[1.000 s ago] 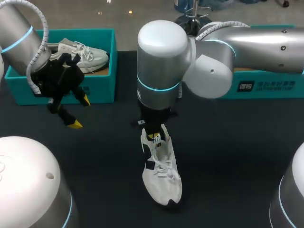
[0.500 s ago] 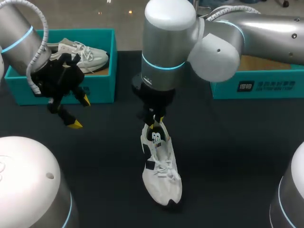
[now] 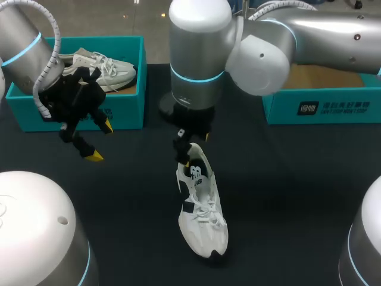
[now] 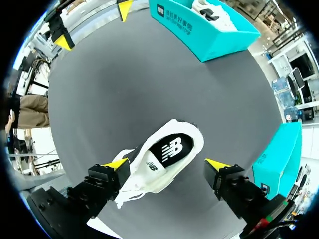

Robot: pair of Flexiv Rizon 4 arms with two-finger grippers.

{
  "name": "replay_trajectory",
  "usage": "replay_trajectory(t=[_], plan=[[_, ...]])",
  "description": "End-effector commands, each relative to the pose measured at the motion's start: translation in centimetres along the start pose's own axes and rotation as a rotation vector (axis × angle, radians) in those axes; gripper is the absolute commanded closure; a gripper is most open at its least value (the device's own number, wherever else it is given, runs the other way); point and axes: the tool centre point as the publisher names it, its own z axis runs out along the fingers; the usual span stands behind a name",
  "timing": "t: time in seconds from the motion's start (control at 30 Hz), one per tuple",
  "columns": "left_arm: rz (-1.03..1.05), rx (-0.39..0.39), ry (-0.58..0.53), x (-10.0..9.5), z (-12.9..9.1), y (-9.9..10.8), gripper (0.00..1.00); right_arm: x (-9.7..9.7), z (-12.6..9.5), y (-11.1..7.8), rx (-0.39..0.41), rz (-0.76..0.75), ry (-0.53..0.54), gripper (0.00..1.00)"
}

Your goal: Take the shoe out of the shoebox, open the shoe tongue, remove and reinsert the insole, then place the shoe into the shoebox

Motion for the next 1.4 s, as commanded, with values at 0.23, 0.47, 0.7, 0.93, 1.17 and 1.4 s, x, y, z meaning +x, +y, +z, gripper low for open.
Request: replay_trajectory(t=[0.23, 0.47, 0.7, 0.93, 1.17, 1.4], plan=[[0.000, -0.002, 0.000, 0.0, 0.0, 0.0, 0.00, -1.8, 1.1, 0.1, -0.135, -0.345, -0.027, 0.00], [0.000, -0.002, 0.000, 0.0, 0.0, 0.0, 0.00, -3.5, 1.8, 0.3, -0.115, -0.442, -0.016, 0.00], [0.000, -0.002, 0.000, 0.0, 0.0, 0.0, 0.00, -4.1, 2.3, 0.7, -0.101, -0.399, -0.004, 0.00], [0.000, -0.002, 0.000, 0.0, 0.0, 0.0, 0.00, -4.5, 3.1, 1.2, -0.090, -0.425, -0.004, 0.00], [0.000, -0.002, 0.000, 0.0, 0.0, 0.0, 0.00, -4.9, 4.1, 1.9, -0.096, -0.487, -0.021, 0.00], [0.000, -0.002, 0.000, 0.0, 0.0, 0.0, 0.00, -5.2, 5.4, 2.5, -0.081, -0.529, -0.009, 0.00]])
